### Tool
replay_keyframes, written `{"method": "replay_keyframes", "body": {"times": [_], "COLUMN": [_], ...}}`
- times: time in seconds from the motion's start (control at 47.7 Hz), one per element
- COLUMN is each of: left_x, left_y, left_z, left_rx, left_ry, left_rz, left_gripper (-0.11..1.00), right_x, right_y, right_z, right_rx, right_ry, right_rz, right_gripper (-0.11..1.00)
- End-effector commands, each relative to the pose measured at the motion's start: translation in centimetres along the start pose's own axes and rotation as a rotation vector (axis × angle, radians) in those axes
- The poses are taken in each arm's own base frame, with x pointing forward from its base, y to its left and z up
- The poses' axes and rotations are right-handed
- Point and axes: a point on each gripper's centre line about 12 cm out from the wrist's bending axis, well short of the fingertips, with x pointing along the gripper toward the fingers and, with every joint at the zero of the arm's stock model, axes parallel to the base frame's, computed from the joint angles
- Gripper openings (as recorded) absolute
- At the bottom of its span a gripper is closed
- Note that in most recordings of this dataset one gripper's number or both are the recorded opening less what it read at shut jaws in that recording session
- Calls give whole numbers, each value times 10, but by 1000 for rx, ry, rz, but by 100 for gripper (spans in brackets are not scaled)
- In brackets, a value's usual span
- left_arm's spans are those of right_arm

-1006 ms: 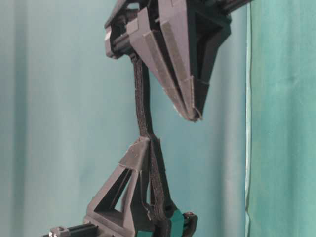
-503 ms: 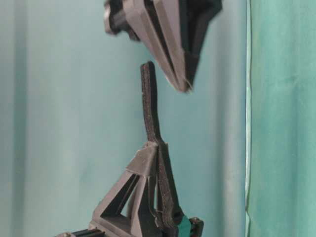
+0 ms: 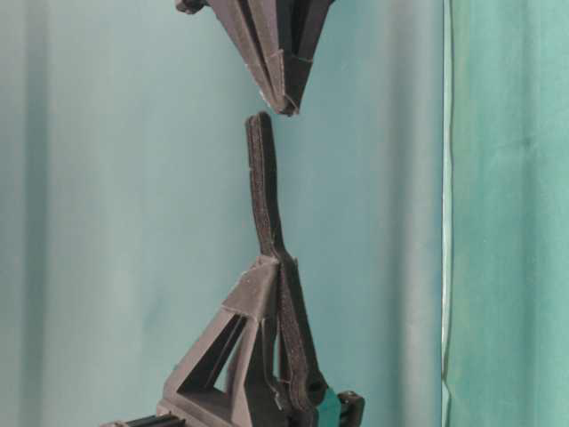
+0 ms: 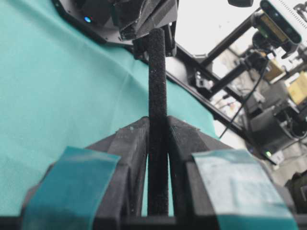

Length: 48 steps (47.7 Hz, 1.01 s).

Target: Peel off the Velcro with your right arm.

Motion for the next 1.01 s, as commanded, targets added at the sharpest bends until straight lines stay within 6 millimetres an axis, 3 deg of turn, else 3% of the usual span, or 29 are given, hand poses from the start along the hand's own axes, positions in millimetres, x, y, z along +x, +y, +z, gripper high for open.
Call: {"method": "replay_keyframes", "body": {"times": [0.0,0.503,0.713,0.985], "left_x": [0,-1,-2,-1], "left_y": [-6,-4,1,4], "left_z": [7,9,11,12], "left_rx": [-3,-3,-4,-5], "left_ry": [-27,-33,-38,-44], "left_rz": [-21,-15,1,10], "left_gripper": [10,10,10,10], "right_x": [1,-2,-2,2], "right_y": [-6,-8,-5,-3], "right_z": [7,12,15,19], "right_rx": [1,1,-5,-15], "right_ry": [-25,-39,-53,-68], "right_rz": [-24,-28,-12,-3], "right_gripper": [-10,-9,7,7]}}
